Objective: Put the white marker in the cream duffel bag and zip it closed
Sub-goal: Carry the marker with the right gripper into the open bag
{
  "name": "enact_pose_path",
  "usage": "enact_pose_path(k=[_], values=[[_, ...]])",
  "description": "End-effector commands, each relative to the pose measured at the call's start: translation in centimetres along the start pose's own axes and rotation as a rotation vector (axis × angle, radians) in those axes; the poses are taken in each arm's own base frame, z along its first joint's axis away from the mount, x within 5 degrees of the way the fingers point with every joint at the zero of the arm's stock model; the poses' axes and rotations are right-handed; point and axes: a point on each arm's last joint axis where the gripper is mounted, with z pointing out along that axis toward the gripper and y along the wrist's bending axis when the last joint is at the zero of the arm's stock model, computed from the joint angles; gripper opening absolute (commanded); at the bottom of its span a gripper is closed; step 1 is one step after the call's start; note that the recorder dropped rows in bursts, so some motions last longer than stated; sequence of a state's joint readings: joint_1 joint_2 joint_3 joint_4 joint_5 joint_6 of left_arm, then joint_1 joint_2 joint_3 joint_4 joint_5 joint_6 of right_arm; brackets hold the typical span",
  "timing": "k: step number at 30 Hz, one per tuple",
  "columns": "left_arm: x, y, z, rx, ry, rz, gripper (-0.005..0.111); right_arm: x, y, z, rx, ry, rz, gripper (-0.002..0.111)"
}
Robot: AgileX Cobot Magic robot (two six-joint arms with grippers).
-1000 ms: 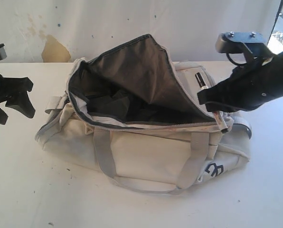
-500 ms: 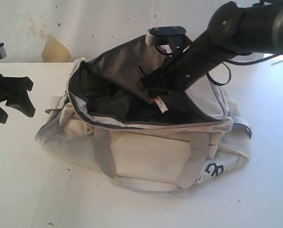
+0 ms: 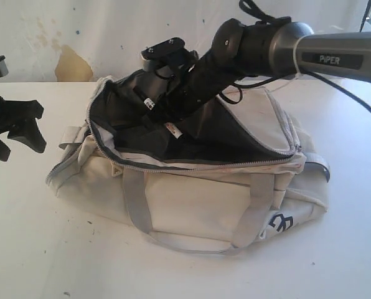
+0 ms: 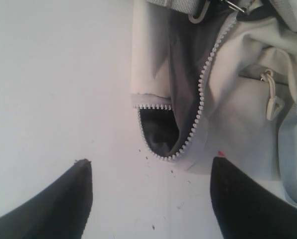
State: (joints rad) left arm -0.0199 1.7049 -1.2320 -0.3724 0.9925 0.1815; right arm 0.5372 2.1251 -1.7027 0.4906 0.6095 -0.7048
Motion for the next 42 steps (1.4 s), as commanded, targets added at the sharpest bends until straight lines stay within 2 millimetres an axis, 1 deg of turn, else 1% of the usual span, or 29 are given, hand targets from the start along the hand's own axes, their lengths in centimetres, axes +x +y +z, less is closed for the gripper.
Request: enact_pose_path(k=[1,6,11,15,18,20,21,24,27,33,35,37,42], values=[[-0.1,-0.3,-0.4,0.001,-0.019,0.011,0.073,-0.8,0.9,1.2,0.023,-0.053,-0.162,0.0],[-0.1,-0.3,-0.4,0.001,-0.019,0.011,0.073,-0.7,1.8,2.6,0.031,-0.062,-0.22,0.0],[-0.1,-0.3,-0.4,0.001,-0.019,0.011,0.073,-0.6,1.3,3.4,0.089,-0.082,-0.274,0.0],[-0.1,-0.3,-0.4,0.001,-0.019,0.011,0.073,-0.5,1.0,3.5,0.122,-0.08,-0.323,0.001],[-0.1,-0.3,-0.4,0.001,-0.019,0.011,0.073,-0.3,0.8,3.7,0.137,-0.056,-0.373,0.011],[-0.1,-0.3,-0.4,0.001,-0.019,0.011,0.073,-0.3,0.7,3.7,0.148,-0.059,-0.386,0.023],[-0.1,-0.3,-0.4,0.001,-0.019,0.011,0.073,-0.4,0.7,3.6,0.153,-0.064,-0.387,0.027],[-0.1,-0.3,-0.4,0.001,-0.019,0.011,0.073,-0.7,0.5,3.6,0.176,-0.095,-0.349,0.038],[0.0,-0.3,-0.4,0.002,-0.011,0.011,0.073,-0.8,0.5,3.6,0.184,-0.109,-0.317,0.041],[0.0,-0.3,-0.4,0.002,-0.011,0.011,0.073,-0.7,0.5,3.6,0.172,-0.102,-0.266,0.041],[0.0,-0.3,-0.4,0.002,-0.011,0.011,0.073,-0.9,0.5,3.3,0.172,-0.111,-0.238,0.041],[0.0,-0.3,-0.4,0.002,-0.011,0.011,0.073,-1.1,0.6,2.9,0.17,-0.118,-0.209,0.041],[0.0,-0.4,-0.4,0.012,-0.014,0.004,0.073,-2.0,1.1,0.7,0.14,-0.117,-0.126,0.041]])
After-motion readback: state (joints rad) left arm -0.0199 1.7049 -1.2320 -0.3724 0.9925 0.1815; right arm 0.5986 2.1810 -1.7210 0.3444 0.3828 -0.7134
